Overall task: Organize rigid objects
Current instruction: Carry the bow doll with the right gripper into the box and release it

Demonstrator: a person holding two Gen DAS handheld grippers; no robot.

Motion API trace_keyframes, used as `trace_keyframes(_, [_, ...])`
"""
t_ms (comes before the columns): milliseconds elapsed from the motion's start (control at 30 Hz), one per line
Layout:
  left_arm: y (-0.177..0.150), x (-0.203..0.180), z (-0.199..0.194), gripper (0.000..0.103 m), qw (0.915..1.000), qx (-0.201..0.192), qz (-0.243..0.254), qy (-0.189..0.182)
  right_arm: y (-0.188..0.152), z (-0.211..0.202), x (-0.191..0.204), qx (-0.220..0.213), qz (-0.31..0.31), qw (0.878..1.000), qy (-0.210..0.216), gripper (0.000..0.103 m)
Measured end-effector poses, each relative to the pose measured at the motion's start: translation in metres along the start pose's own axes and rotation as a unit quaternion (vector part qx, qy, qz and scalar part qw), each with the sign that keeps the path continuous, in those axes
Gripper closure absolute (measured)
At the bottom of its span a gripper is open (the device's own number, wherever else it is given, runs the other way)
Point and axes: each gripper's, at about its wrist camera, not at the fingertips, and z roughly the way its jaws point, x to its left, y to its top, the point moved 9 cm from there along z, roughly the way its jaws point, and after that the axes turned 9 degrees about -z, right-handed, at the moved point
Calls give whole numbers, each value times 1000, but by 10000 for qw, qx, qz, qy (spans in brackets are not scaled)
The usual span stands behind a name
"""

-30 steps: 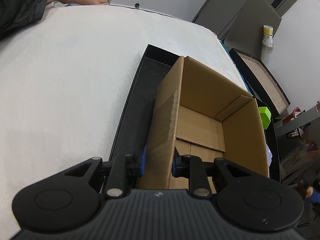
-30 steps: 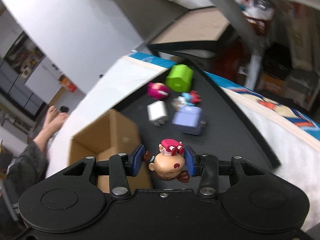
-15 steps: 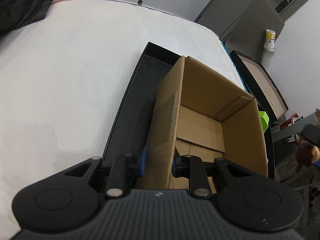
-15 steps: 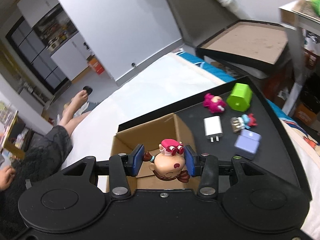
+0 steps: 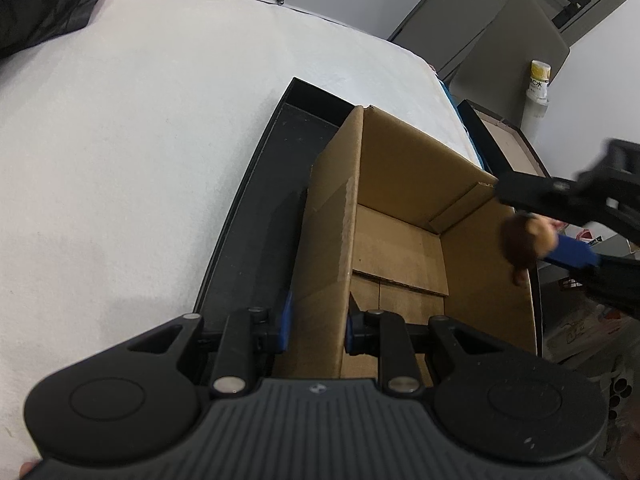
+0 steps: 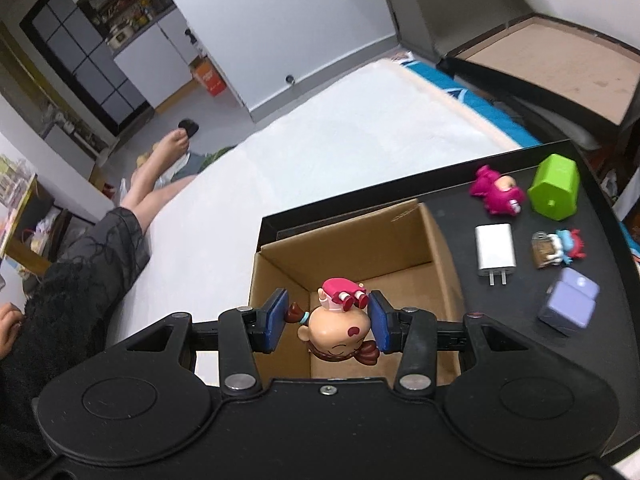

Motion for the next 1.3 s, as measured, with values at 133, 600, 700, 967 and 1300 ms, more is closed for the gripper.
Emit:
trace_keyframes(133, [0,1,-1,80,10000,-7,-16,5,-2,20,6,219,-32,9998,19,60])
trace_keyframes(600, [2,3,-1,80,9999,-21,-100,-12,-3,49,21,508,-618,9967,-123,60])
trace_keyframes(700, [2,3,-1,80,9999,-17,-107,-23,-4,54,23,509,-731,9959,-127,59])
trace_keyframes(967, [3,3,0,79,9999,-41,-93,8,1,34,27,301,-896,9955,-56,52])
trace_keyframes(1300, [1,-1,-1,77,9999,122,-35,-41,4,-26,8,43,-932,9956,-118,46])
